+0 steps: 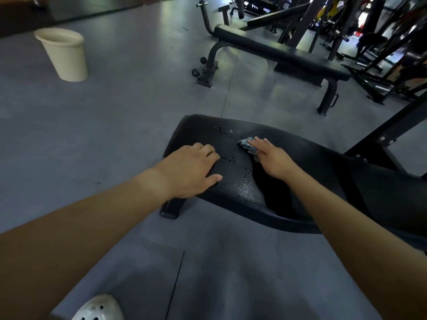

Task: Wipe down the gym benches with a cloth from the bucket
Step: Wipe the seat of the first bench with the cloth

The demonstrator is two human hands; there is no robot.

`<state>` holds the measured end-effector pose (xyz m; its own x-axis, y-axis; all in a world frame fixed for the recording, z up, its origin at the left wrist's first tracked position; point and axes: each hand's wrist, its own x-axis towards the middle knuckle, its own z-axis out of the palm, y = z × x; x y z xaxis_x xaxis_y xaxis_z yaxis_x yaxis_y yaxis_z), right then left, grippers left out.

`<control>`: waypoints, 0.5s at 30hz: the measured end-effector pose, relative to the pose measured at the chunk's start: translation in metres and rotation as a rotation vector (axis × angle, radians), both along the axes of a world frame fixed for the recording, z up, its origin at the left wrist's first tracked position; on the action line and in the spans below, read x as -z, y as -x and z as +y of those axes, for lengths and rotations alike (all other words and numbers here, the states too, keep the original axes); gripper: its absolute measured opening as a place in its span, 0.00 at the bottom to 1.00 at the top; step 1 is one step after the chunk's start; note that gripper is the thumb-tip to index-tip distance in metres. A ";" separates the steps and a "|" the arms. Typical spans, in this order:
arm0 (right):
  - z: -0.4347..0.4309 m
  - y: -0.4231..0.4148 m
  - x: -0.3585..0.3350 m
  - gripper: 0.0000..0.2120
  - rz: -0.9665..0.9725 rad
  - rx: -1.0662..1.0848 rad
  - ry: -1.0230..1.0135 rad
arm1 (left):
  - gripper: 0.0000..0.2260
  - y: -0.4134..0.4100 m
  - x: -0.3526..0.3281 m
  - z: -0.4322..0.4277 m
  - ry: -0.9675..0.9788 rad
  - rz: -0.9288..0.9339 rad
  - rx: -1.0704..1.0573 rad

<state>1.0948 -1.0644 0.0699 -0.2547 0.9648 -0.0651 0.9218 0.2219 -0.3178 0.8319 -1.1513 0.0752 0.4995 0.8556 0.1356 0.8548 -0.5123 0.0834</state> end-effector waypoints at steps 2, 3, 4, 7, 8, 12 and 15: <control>0.006 0.007 0.000 0.24 0.046 0.117 0.000 | 0.28 0.001 -0.001 -0.006 0.000 0.017 -0.012; 0.005 0.013 0.001 0.24 0.066 0.161 -0.007 | 0.28 0.001 -0.001 -0.008 -0.003 0.026 -0.016; 0.002 0.019 0.002 0.24 0.086 0.197 -0.011 | 0.28 0.001 0.000 -0.011 -0.005 0.035 -0.017; -0.022 0.038 0.010 0.25 0.141 0.218 -0.035 | 0.28 0.000 0.004 -0.017 -0.006 0.060 -0.015; -0.030 0.042 0.015 0.24 0.148 0.203 -0.050 | 0.27 -0.001 0.005 -0.018 -0.005 0.061 -0.018; -0.040 0.040 0.021 0.23 0.173 0.190 -0.059 | 0.27 -0.002 0.008 -0.019 -0.002 0.058 -0.024; -0.030 0.046 0.010 0.22 0.100 0.221 -0.058 | 0.27 0.000 0.008 -0.022 0.017 0.048 -0.025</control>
<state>1.0490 -1.0943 0.0597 -0.0390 0.9992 0.0066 0.9145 0.0383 -0.4028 0.8323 -1.1730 0.0671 0.4837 0.8698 0.0974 0.8704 -0.4897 0.0505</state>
